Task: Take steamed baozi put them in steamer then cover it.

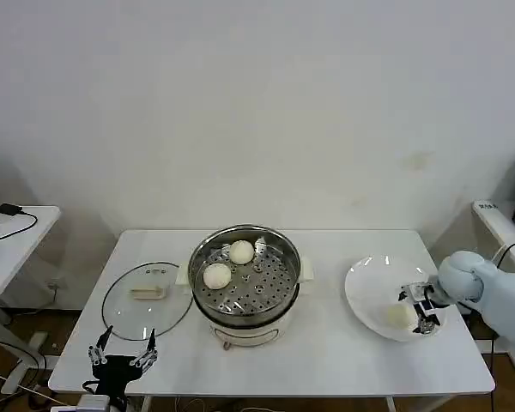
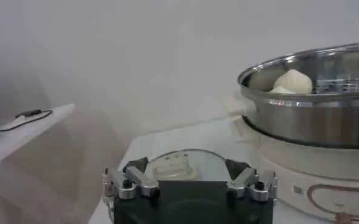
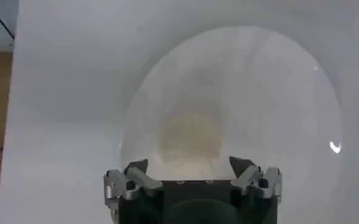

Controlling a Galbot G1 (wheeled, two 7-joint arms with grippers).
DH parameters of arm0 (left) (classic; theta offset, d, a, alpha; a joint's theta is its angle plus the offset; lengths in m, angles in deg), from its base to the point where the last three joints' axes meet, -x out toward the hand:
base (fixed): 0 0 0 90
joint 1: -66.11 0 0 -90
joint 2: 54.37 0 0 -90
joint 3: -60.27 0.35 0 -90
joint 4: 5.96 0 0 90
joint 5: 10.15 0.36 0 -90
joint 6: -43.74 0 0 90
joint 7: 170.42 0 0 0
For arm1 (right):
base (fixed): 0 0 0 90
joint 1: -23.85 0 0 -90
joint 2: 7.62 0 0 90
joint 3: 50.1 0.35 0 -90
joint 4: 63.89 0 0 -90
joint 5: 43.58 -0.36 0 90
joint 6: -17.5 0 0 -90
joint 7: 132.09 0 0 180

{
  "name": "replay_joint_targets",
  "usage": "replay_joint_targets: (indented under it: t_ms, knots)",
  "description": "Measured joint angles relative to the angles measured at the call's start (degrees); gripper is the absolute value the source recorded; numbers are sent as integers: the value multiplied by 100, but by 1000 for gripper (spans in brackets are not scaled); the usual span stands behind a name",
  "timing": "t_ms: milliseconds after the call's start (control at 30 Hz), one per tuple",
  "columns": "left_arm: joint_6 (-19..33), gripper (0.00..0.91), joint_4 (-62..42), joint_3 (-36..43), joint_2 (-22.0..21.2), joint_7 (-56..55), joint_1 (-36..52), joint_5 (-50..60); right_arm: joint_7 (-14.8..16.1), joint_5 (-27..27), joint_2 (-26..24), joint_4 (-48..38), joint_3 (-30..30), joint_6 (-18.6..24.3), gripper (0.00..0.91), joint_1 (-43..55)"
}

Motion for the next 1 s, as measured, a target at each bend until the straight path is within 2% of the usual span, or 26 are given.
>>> replay_joint_targets:
  t_ms: [167, 367, 733, 1000]
  knots:
    - [0, 907, -8, 6, -2, 1, 9, 0, 1, -38, 94, -95, 11, -87, 685, -3]
    - [0, 907, -11, 1, -16, -1, -1, -2, 1, -79, 139, -131, 11, -171, 595, 13]
    - [2, 907, 31, 8, -23, 0, -5, -4, 47, -126, 48, -60, -6, -176, 595, 162]
    - [1, 907, -22, 2, 46, -1, 62, -68, 219, -398, -148, 168, -122, -119, 595, 878]
